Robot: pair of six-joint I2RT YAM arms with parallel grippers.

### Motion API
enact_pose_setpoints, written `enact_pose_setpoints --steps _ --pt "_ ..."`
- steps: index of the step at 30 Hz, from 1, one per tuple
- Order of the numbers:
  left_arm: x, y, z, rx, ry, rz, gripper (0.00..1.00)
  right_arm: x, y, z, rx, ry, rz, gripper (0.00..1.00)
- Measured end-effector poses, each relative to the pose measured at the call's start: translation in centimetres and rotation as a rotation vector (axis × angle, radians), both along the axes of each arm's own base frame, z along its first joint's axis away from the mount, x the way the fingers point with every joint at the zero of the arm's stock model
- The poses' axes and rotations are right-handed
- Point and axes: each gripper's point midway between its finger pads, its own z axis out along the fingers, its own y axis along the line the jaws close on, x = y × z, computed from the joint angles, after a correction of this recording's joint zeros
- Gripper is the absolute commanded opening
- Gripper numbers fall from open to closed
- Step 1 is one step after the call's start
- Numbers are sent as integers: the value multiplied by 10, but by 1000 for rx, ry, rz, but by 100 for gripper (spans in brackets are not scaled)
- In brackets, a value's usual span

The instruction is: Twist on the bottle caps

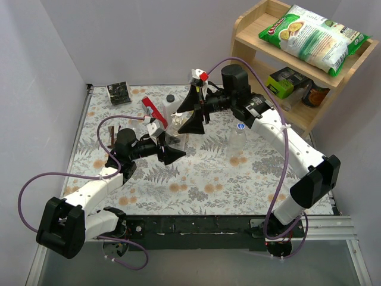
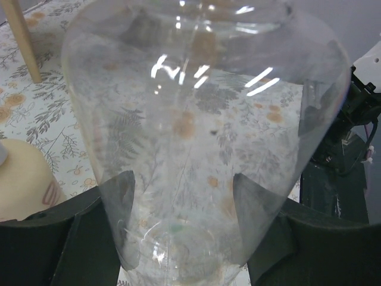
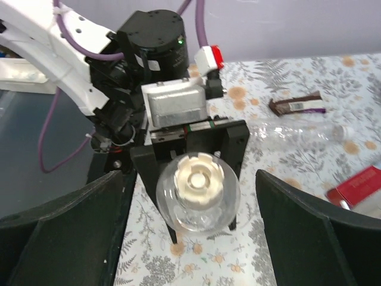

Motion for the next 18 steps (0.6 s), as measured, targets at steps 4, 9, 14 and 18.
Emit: enact_pose_setpoints --steps 4,9,14,18 --pt "-2 -2 2 1 -8 -14 0 -13 13 0 21 31 79 98" --pt "0 -3 8 -7 -6 -16 0 -28 21 4 44 32 142 98" --pt "-1 -6 6 -22 43 -24 0 -29 19 -2 42 22 131 98" --pt "-1 -7 8 -40 71 -21 0 -24 14 -7 29 -10 80 98"
